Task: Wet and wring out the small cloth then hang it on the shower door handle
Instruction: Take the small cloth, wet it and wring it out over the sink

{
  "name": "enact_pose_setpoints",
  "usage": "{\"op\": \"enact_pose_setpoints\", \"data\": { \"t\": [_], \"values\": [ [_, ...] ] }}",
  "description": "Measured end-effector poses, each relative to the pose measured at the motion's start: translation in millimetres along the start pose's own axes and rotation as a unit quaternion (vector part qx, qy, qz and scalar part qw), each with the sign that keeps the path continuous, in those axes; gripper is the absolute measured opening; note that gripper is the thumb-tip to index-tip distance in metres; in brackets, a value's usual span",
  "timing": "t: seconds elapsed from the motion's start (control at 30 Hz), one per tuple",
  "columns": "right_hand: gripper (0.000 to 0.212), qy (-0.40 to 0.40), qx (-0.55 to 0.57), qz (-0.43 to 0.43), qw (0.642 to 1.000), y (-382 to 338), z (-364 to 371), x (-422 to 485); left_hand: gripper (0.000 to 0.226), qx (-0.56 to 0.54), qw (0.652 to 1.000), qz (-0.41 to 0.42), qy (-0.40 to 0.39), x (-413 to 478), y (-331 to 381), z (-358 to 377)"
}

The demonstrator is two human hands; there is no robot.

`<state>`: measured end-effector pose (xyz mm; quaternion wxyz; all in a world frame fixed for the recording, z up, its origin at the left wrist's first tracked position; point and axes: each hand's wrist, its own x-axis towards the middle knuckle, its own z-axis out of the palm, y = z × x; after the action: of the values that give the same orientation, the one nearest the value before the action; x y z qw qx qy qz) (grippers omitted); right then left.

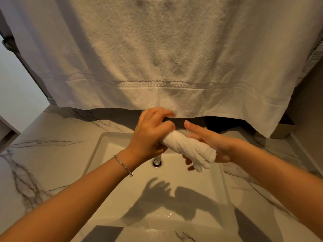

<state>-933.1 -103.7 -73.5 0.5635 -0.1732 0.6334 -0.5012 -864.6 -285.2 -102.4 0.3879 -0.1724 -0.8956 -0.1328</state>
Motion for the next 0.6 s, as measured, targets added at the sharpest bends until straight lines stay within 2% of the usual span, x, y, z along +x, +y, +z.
{"op": "enact_pose_setpoints", "data": {
  "t": [0.07,0.13,0.17,0.23,0.27,0.3,0.37,0.43,0.5,0.6],
  "values": [
    [0.061,-0.106,0.101,0.043,0.988,5,4,1,0.018,0.004,1.000,0.020,0.018,6,2,1],
    [0.054,-0.199,0.119,0.068,0.970,6,10,3,0.016,0.006,0.999,0.040,0.009,11,-1,0],
    [0.044,-0.209,0.108,0.078,0.969,7,13,5,0.014,0.010,0.999,0.051,-0.013,12,-4,-1],
    [0.024,-0.139,0.035,0.087,0.986,7,17,10,0.016,0.032,0.992,0.079,-0.093,11,-13,-4],
    [0.019,-0.068,-0.049,0.066,0.994,8,18,13,0.022,0.044,0.986,0.085,-0.136,9,-17,-5],
    [0.017,0.010,-0.151,0.035,0.988,9,18,16,0.030,0.051,0.981,0.079,-0.172,6,-19,-4],
    [0.026,0.139,-0.339,-0.016,0.930,10,17,23,0.036,0.057,0.972,0.039,-0.222,0,-17,0],
    [0.035,0.215,-0.493,-0.031,0.842,9,12,32,0.029,0.068,0.958,-0.035,-0.275,-6,-11,8],
    [0.038,0.255,-0.600,-0.039,0.757,8,6,40,0.023,0.046,0.946,-0.126,-0.296,-12,-4,16],
    [0.043,0.268,-0.681,-0.063,0.678,8,-3,48,0.015,-0.058,0.931,-0.234,-0.273,-22,4,27]
  ]
}}
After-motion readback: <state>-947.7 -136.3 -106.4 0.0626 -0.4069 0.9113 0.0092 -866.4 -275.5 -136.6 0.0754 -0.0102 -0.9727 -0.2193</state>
